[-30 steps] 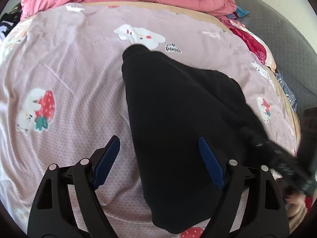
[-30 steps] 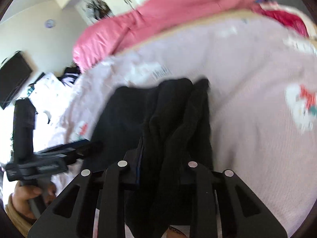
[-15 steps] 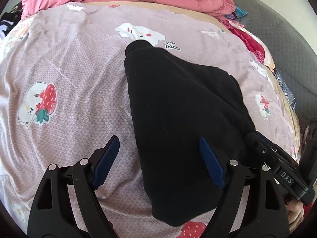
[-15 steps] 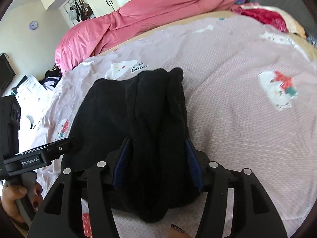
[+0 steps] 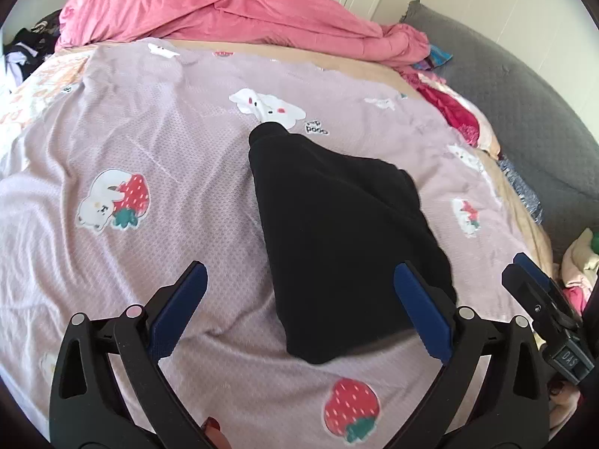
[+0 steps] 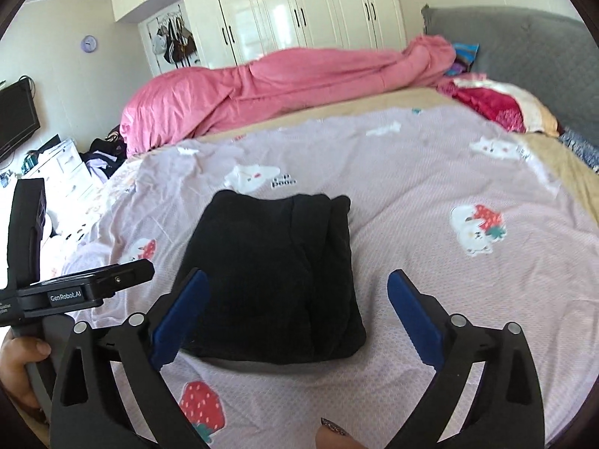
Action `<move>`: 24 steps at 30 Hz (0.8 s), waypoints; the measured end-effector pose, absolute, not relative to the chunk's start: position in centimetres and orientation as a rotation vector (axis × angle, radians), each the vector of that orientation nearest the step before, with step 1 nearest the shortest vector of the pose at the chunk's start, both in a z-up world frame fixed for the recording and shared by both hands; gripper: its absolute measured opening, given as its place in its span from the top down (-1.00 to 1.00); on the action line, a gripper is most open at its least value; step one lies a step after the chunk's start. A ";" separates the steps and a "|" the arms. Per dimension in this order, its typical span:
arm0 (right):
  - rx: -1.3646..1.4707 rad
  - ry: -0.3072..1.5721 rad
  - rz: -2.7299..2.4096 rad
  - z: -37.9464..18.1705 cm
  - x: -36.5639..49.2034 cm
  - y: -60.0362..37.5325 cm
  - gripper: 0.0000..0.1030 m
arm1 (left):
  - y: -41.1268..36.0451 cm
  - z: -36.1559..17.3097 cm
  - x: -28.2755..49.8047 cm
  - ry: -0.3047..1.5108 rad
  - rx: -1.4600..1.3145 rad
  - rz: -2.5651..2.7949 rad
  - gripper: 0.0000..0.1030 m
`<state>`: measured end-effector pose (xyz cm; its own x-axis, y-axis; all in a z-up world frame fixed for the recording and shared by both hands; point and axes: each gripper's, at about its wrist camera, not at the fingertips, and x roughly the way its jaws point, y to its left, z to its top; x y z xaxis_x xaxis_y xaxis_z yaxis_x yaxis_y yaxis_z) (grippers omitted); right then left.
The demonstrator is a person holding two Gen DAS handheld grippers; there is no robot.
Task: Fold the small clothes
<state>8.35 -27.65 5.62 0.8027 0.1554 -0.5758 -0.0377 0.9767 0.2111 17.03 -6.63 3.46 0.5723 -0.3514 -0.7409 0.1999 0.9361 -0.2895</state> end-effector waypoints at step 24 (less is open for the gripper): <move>0.151 0.689 0.026 1.5 0.7 -25.6 -0.92 | -4.9 1.6 8.1 0.851 -0.107 -0.287 -0.82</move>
<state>0.72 -25.56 1.53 0.7717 0.0744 -0.6316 0.0258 0.9887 0.1479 8.08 -4.90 1.64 0.6239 -0.2914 -0.7251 0.2067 0.9564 -0.2065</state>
